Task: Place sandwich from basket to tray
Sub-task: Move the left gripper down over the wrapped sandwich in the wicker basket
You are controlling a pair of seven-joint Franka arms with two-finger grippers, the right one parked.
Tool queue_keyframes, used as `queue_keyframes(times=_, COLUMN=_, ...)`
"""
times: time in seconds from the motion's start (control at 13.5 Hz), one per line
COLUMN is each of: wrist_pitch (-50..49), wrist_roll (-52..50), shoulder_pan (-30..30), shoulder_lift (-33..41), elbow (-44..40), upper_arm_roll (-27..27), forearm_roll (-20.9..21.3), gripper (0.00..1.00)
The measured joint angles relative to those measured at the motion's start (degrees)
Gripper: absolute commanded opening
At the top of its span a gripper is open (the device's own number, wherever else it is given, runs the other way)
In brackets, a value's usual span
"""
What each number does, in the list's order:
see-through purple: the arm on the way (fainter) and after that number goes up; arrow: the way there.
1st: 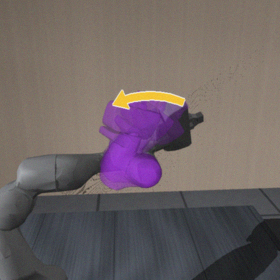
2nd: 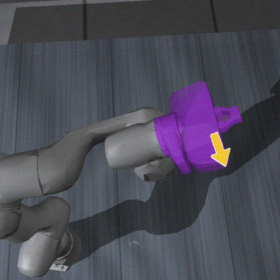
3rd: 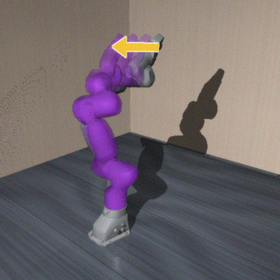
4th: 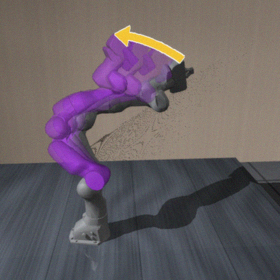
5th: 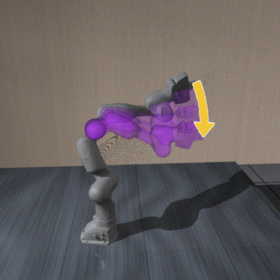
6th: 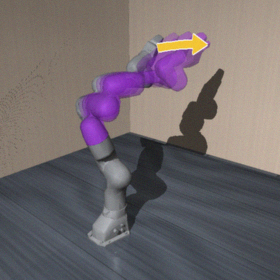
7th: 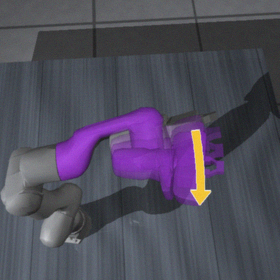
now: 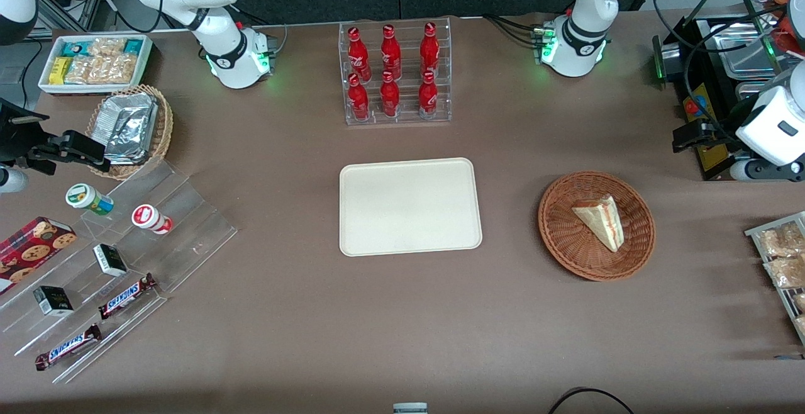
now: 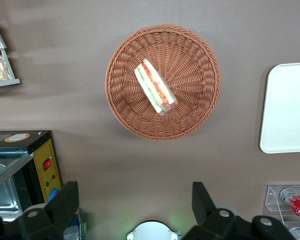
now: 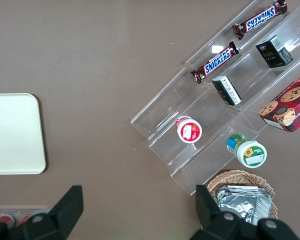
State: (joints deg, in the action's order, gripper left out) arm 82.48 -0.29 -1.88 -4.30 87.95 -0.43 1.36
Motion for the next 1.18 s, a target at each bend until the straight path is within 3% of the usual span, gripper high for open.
queue_keyframes(times=0.81, wrist_pitch=-0.51, wrist_roll=-0.55, shoulder_pan=0.02, shoulder_lift=0.41, elbow=0.22, upper_arm_roll=-0.10, forearm_roll=0.22, gripper=1.00)
queue_keyframes(times=1.18, wrist_pitch=9.65, wrist_roll=-15.56, shoulder_pan=0.22, shoulder_lift=-1.18, elbow=9.39, upper_arm_roll=-1.10, forearm_roll=0.27, gripper=1.00)
